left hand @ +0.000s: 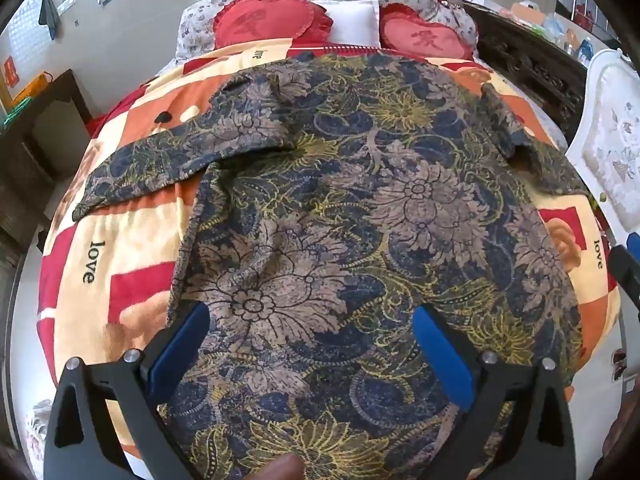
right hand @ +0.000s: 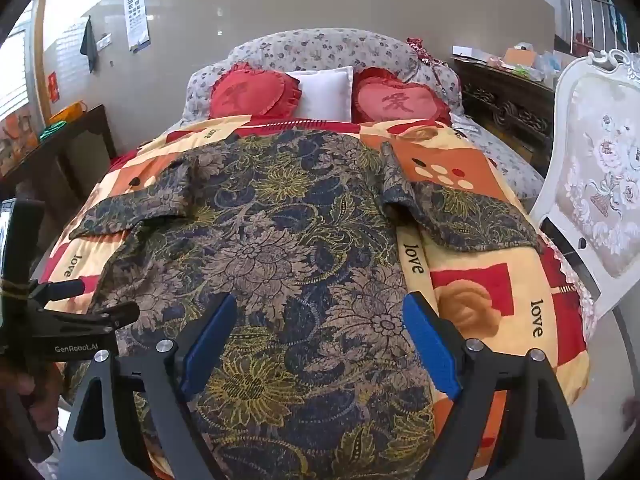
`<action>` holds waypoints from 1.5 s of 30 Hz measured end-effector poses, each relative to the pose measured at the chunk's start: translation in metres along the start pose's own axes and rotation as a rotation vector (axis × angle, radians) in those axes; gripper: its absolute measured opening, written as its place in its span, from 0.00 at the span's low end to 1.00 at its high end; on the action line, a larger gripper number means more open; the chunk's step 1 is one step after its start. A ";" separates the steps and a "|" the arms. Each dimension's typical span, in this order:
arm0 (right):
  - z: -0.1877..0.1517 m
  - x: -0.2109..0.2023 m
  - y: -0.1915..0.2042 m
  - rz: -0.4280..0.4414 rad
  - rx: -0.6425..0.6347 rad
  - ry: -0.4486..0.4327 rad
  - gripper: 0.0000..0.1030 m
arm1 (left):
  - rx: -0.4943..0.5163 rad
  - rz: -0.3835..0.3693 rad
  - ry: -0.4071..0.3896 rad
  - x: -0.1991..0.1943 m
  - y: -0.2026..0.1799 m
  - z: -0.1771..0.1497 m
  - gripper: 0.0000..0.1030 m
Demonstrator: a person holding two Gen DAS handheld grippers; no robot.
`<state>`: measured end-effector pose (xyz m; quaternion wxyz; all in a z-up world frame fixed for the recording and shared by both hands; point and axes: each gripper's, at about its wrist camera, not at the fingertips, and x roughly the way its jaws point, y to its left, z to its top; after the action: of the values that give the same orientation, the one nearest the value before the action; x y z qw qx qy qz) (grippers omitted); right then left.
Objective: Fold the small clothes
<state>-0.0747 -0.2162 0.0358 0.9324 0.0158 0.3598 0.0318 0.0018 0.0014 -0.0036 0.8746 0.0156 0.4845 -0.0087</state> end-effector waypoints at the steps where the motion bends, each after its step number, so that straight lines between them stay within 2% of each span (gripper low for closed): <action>1: -0.001 0.001 0.000 0.002 0.001 0.003 0.91 | 0.009 0.010 -0.001 0.003 -0.001 -0.002 1.00; 8: -0.003 0.009 -0.001 0.025 0.016 0.020 0.91 | 0.031 0.017 0.015 0.007 -0.007 0.000 1.00; 11: -0.002 0.020 0.002 0.004 0.007 0.015 0.91 | 0.033 0.017 0.016 0.007 -0.009 0.000 1.00; 45: -0.001 0.008 0.010 0.012 0.015 0.009 0.91 | 0.023 -0.003 0.016 0.003 -0.009 -0.004 1.00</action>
<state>-0.0699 -0.2053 0.0304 0.9304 0.0248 0.3642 0.0346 -0.0004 -0.0077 -0.0089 0.8704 0.0252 0.4915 -0.0156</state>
